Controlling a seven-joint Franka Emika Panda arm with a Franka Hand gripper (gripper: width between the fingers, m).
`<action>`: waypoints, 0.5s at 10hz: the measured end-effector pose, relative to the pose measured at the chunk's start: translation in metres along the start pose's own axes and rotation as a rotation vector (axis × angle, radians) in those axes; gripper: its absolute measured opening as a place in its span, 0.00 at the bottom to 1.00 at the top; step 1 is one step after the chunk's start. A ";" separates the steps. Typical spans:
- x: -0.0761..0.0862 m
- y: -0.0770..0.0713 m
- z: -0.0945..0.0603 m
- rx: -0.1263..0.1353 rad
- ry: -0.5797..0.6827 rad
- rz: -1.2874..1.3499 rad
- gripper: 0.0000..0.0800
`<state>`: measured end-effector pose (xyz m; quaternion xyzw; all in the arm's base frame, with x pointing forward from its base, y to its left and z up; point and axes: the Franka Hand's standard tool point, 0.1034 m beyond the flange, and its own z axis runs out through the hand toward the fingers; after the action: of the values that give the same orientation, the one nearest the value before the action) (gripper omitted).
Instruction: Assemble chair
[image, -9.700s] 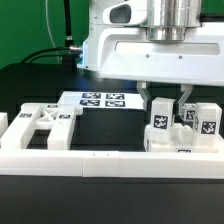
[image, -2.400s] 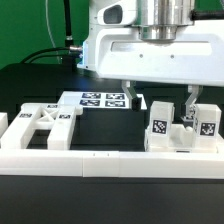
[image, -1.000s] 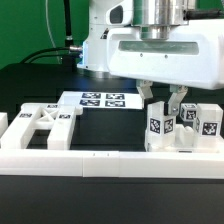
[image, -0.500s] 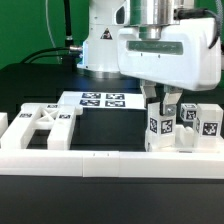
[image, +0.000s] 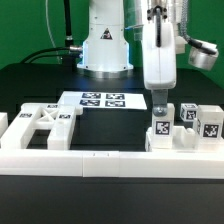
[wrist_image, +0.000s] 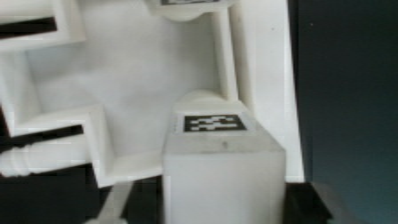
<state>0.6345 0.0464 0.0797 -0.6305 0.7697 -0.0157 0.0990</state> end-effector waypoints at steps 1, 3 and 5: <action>0.000 0.000 0.000 0.001 -0.007 0.118 0.36; 0.000 0.000 0.001 0.001 -0.008 0.146 0.37; 0.000 0.000 0.000 -0.015 -0.012 0.052 0.58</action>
Offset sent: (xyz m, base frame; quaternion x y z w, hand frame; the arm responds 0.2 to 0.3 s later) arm 0.0000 0.0000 0.0000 0.0000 0.0000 0.0000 1.0000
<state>0.6343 0.0460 0.0796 -0.6113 0.7852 -0.0036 0.0992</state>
